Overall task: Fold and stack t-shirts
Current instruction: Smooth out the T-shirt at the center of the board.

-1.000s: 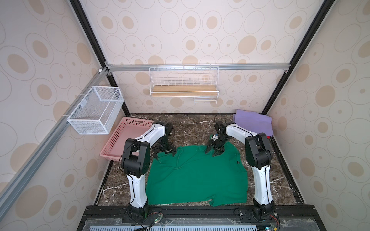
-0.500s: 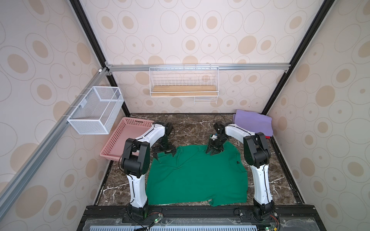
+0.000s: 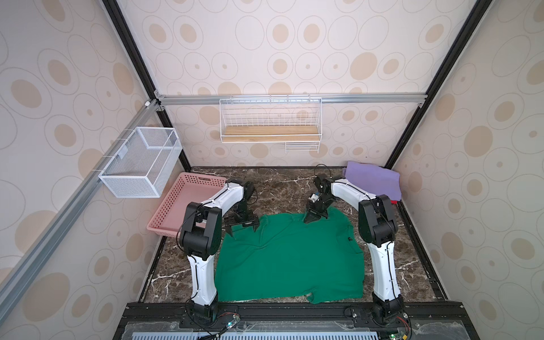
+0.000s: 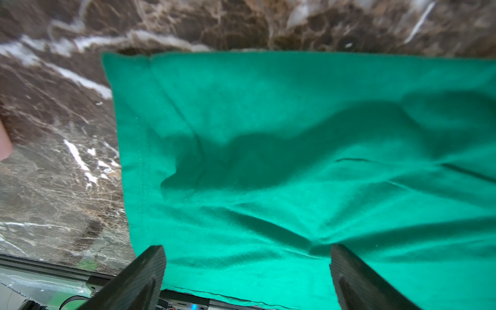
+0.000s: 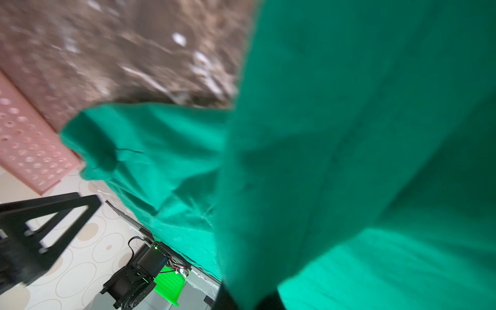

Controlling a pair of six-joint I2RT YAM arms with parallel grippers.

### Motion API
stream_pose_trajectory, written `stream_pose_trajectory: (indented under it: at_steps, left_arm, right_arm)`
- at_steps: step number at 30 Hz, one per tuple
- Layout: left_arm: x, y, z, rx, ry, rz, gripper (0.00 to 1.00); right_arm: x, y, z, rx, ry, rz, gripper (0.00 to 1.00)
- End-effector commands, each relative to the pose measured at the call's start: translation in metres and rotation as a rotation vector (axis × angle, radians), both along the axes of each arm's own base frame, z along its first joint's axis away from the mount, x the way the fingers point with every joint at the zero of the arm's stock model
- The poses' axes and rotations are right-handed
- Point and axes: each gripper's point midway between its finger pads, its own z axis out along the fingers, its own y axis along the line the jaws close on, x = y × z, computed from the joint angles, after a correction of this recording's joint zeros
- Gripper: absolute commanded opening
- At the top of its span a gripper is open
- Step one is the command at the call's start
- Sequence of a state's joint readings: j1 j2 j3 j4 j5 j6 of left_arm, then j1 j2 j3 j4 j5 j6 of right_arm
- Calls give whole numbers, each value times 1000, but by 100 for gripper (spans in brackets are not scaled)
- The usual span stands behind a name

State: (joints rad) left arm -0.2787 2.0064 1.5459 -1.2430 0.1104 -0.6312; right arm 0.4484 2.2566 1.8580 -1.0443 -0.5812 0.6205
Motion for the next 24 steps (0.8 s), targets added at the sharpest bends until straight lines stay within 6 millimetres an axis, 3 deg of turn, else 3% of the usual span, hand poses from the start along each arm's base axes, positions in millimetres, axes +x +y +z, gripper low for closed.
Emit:
stream_pose_trajectory:
  at_steps: [1, 5, 14, 19, 24]
  left_arm:
    - [6, -2, 6, -6, -4, -14, 99]
    - [5, 0, 7, -4, 0, -17, 99]
    - [-4, 3, 9, 4, 15, -28, 99]
    - [-8, 5, 10, 10, 21, -35, 99]
    - [-8, 4, 8, 5, 32, -37, 99]
  right_arm:
    - [10, 3, 30, 0, -61, 18, 3]
    - [27, 10, 39, 3, -88, 28, 4]
    - [71, 19, 27, 26, -101, -8, 7]
    - [86, 7, 18, 41, -95, -36, 36]
    - [86, -18, 31, -1, -137, 2, 43]
